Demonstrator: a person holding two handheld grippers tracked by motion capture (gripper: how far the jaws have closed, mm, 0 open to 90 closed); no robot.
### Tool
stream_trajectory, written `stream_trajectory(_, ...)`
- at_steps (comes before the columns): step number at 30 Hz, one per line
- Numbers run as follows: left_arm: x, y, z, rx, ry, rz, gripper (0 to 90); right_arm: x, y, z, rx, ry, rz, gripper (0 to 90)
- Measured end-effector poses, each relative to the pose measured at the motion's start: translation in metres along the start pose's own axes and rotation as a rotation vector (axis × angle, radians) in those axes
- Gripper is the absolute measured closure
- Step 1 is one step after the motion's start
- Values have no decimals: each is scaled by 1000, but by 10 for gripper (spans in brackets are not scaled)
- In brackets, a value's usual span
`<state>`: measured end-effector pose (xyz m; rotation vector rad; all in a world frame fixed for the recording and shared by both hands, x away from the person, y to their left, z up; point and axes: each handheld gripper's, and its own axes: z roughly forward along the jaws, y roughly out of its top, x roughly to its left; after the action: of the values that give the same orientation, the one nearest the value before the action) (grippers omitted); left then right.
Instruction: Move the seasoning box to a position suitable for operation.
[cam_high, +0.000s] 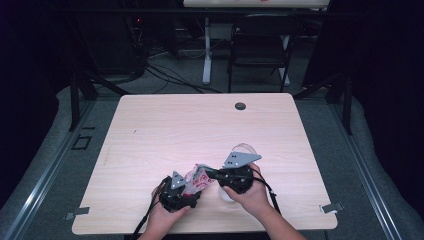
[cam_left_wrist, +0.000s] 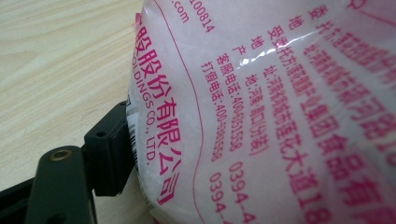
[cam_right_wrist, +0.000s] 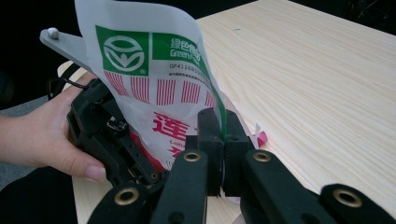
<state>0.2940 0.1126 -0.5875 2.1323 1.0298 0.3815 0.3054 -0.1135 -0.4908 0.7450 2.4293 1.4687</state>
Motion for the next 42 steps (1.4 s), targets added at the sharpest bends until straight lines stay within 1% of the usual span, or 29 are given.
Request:
stream_trajectory(1, -1, 0, 0, -1, 10, 3, 263, 0, 0, 0, 0, 1, 0, 897)
stream_trajectory(3, -1, 0, 0, 0, 16, 10, 280, 0, 0, 0, 0, 2, -1, 896)
stream_trajectory(10, -1, -1, 0, -7, 26, 14, 323, 0, 0, -1, 1, 7, -10, 894)
stream_trajectory(19, 1, -1, -1, -8, 23, 28, 376, 1, 0, -1, -3, 8, -17, 893)
stream_trajectory(24, 1, -1, -1, -12, 23, 17, 404, 1, 0, -1, -2, 10, -22, 893)
stream_trajectory(28, 2, -1, -2, -14, 22, 18, 426, 1, 0, -1, -2, 10, -25, 893)
stream_trajectory(33, 1, -2, -2, -26, 31, 16, 459, 1, 0, 0, -3, 11, -24, 893)
stream_trajectory(38, 1, -2, -2, -29, 36, 31, 484, 2, -1, -1, -7, 13, -22, 893)
stream_trajectory(42, 1, -2, -3, -31, 33, 30, 497, 2, -1, -2, -2, 10, -30, 893)
